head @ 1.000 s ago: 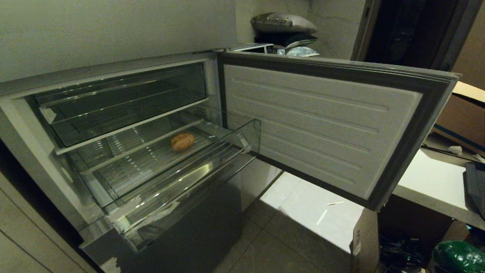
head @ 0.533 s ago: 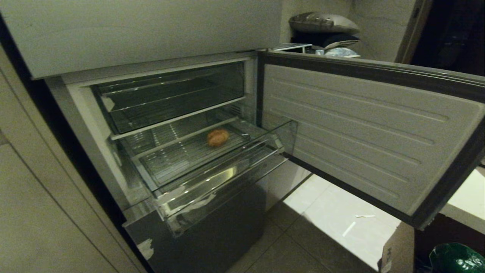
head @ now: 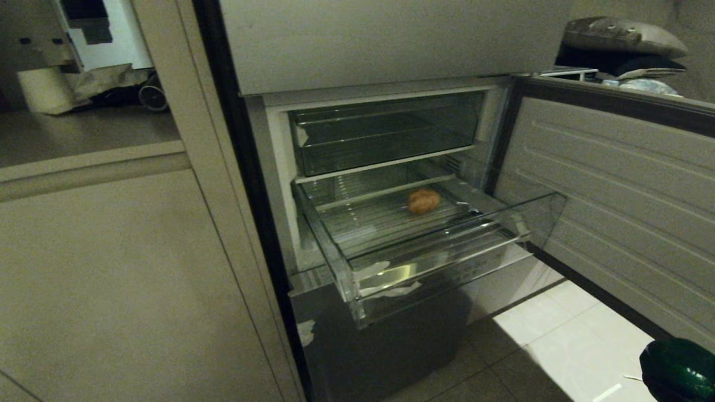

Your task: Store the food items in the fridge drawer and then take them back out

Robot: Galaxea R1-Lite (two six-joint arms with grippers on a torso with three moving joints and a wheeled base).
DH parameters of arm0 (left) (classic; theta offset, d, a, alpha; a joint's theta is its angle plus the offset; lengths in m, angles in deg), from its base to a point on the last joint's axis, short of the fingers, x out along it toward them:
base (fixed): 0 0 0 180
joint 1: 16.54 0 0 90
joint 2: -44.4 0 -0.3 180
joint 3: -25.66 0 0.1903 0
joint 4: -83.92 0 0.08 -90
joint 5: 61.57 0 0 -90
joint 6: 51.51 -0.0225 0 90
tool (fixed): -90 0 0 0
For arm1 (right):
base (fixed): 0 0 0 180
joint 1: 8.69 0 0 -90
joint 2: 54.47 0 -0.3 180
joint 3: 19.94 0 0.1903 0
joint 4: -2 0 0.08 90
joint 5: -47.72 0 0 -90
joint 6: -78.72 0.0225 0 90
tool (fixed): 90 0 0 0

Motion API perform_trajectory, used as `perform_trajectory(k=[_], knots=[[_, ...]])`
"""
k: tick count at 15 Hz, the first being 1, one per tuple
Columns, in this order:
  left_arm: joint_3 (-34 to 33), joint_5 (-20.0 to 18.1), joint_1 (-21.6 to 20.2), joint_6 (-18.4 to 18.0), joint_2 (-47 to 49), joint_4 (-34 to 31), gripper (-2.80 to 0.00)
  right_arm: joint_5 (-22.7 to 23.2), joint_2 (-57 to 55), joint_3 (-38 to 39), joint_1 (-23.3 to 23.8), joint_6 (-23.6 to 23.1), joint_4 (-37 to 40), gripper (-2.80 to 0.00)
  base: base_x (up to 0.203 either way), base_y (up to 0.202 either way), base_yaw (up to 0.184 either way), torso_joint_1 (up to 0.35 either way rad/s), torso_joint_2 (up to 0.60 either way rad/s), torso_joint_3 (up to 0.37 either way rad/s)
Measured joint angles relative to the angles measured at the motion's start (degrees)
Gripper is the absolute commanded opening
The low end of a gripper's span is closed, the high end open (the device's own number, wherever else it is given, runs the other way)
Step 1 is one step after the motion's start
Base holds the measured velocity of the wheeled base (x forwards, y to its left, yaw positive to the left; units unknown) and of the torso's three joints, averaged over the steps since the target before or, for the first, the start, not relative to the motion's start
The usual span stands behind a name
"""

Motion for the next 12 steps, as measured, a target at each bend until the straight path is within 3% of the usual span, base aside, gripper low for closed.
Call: perform_trajectory(k=[5,9,12], knots=[[-0.01,0.0,-0.02,-0.01,0.0,0.0,-2.8,0.67,-3.77,-4.38,-1.59,0.79,-7.54,-2.8,-0.001,-0.005,0.108,0.001,0.0,0.004],[-0.01,0.02,0.03,-0.01,0.0,0.0,-2.8,0.26,-10.95,-12.87,-8.93,2.52,-14.92,-2.8,0.0,0.0,0.0,0.0,0.0,0.0],[0.01,0.02,-0.02,-0.01,0.0,0.0,-2.8,0.06,-18.48,-22.96,-13.49,7.52,-15.4,-2.8,0.0,0.0,0.0,0.0,0.0,0.0]])
